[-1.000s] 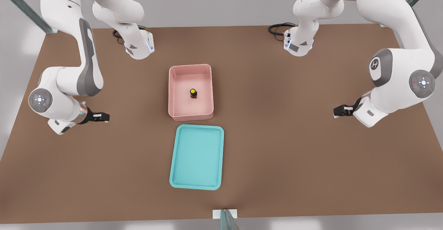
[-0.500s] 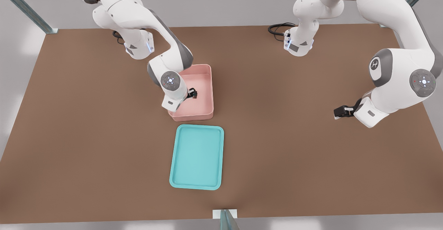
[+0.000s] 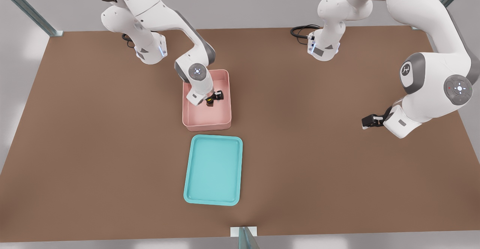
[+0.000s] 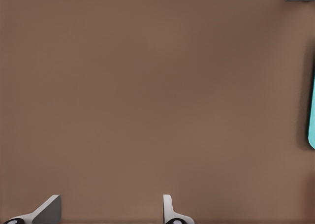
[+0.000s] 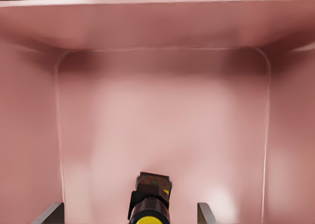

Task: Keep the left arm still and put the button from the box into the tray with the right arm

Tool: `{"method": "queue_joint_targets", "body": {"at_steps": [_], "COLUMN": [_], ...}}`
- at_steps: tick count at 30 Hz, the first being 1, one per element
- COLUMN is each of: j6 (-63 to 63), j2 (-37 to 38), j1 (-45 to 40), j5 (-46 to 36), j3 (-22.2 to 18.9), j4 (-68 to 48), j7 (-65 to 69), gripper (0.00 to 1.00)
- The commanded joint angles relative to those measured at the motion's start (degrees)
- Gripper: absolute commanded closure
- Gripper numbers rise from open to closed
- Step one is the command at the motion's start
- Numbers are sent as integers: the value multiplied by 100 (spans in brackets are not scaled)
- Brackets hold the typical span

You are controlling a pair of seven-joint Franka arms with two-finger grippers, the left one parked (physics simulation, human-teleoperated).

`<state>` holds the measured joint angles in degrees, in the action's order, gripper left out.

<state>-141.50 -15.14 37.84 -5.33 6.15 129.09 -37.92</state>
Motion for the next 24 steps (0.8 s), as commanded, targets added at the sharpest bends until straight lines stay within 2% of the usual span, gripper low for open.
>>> {"method": "queue_joint_targets", "body": {"at_steps": [1, 15, 21, 24], "j6": [-475, -431, -440, -440], "j2": [-42, -95, -103, -103], "j1": [31, 110, 110, 110], "j5": [-3, 94, 85, 76], "j3": [1, -8, -17, -17], "j4": [20, 477, 477, 468], "j7": [-1842, -1824, -1921, -2000], "gripper": [0, 0, 33, 44]}}
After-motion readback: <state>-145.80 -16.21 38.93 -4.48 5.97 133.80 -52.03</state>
